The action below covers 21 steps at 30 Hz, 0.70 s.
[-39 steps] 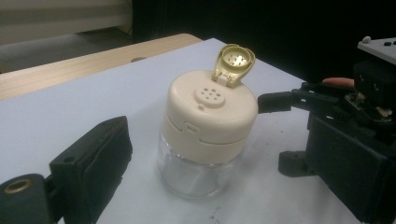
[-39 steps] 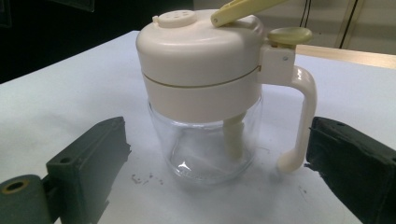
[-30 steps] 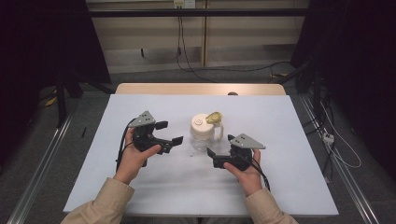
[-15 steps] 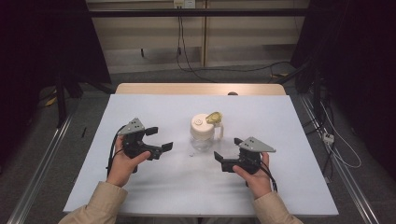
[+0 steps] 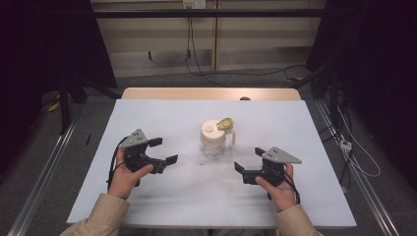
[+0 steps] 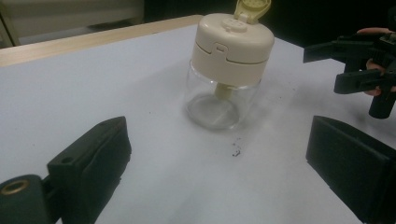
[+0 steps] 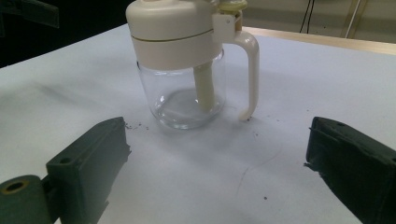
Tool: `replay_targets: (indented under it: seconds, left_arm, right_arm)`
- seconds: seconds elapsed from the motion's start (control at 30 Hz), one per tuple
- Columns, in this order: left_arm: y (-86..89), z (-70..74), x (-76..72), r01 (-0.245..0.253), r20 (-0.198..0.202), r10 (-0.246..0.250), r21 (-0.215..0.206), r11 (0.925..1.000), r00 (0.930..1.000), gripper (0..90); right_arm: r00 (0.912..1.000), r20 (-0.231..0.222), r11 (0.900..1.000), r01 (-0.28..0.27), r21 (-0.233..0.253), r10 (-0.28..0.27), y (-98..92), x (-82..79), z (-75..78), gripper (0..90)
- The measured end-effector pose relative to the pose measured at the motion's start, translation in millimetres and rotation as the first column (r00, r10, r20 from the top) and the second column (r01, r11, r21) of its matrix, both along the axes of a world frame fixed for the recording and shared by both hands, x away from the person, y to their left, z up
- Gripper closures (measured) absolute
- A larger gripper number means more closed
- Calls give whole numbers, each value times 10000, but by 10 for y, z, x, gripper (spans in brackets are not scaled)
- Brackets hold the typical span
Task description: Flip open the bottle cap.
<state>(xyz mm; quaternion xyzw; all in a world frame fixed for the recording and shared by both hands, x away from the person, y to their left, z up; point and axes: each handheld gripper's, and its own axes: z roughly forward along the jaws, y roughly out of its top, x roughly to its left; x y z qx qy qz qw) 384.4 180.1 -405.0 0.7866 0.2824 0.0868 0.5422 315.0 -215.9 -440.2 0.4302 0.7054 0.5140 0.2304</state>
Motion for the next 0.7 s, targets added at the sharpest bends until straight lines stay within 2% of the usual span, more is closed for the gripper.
replay_targets:
  seconds: [0.2, 0.3, 0.7]
  left_arm:
    - [68, -16, -20, -130, -85, 129, -34, 9999, 9999, 59]
    - [102, -25, -36, -128, -142, 124, -226, 9997, 9998, 59]
    - [233, -62, -94, -371, -142, 370, -58, 9993, 9992, 59]
  right_arm:
    - [10000, 35, 9999, -65, -132, 65, -74, -54, -2, 54]
    - [9999, -40, 9999, -122, -51, 122, -109, -73, -9, 54]
    - [9998, -8, 9995, -213, -217, 213, -275, -172, -28, 76]
